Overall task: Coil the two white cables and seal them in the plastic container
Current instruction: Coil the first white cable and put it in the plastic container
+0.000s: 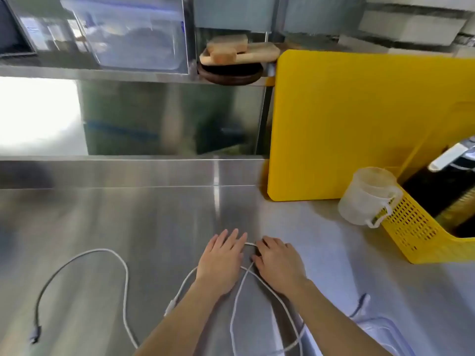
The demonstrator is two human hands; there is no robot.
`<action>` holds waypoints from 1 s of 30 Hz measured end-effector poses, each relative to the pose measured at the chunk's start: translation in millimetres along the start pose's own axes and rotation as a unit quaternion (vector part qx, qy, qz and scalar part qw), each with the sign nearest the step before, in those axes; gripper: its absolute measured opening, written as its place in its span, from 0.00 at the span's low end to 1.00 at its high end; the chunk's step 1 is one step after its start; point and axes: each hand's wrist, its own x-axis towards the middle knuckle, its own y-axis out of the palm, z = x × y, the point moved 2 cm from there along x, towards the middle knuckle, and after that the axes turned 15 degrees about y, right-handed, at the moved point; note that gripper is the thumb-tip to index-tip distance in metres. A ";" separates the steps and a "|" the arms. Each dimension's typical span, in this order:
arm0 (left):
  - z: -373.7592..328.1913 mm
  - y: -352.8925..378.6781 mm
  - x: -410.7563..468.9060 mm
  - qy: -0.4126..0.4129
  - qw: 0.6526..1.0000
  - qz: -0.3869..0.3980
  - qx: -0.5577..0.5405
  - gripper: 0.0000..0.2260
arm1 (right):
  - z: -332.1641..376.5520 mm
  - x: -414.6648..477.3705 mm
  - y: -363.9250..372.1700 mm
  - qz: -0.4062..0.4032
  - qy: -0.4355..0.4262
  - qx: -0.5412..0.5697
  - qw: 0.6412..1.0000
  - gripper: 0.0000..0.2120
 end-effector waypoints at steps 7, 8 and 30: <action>-9.0 -11.4 8.7 -0.004 1.000 0.011 0.017 0.21 | 7.5 -3.7 -1.3 -0.033 -0.007 0.028 0.999 0.13; -14.9 -23.9 6.9 -0.012 1.000 0.000 0.027 0.21 | 8.3 -3.3 -4.1 -0.044 -0.006 0.043 0.998 0.12; -9.4 -223.2 -43.5 -0.078 0.953 -0.094 -0.278 0.06 | 14.3 -50.7 -144.4 -0.045 -0.040 0.541 0.839 0.08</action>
